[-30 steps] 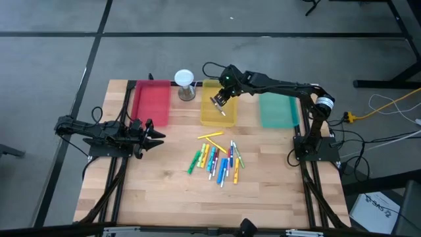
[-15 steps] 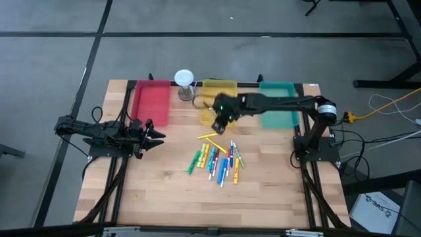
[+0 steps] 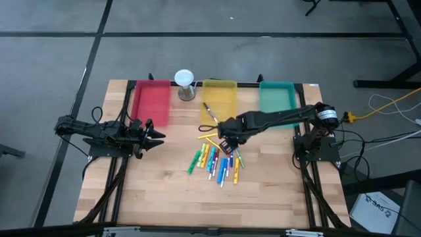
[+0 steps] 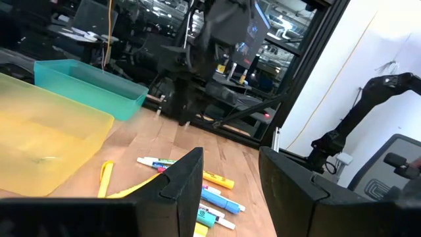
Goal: Pick & Place Markers
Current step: Put the green marker into the yellow bin
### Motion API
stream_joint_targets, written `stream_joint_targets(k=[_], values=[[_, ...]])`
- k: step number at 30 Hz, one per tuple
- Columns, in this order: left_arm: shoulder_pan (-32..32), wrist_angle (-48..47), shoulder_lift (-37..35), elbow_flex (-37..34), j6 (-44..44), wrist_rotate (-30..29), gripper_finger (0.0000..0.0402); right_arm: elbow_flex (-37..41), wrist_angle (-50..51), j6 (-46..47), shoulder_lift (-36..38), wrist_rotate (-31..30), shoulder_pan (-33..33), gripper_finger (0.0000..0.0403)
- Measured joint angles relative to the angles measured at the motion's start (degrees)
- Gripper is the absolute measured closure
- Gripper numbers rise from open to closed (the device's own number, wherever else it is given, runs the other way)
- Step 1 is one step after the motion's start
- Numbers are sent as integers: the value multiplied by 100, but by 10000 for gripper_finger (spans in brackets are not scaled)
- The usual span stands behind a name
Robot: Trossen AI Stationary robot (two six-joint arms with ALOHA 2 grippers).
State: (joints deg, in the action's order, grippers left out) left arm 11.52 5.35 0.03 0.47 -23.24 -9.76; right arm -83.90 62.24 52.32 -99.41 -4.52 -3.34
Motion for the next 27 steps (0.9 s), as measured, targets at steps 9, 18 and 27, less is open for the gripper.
stream_joint_targets(k=[9,18,27], values=[[1,0,1,-1,0,-1,258,0,414,620,-118,17,-498,246],[1,1,0,-2,0,0,258,0,409,595,-508,112,-675,247],[0,1,1,-2,0,0,258,83,289,769,-847,21,-673,247]])
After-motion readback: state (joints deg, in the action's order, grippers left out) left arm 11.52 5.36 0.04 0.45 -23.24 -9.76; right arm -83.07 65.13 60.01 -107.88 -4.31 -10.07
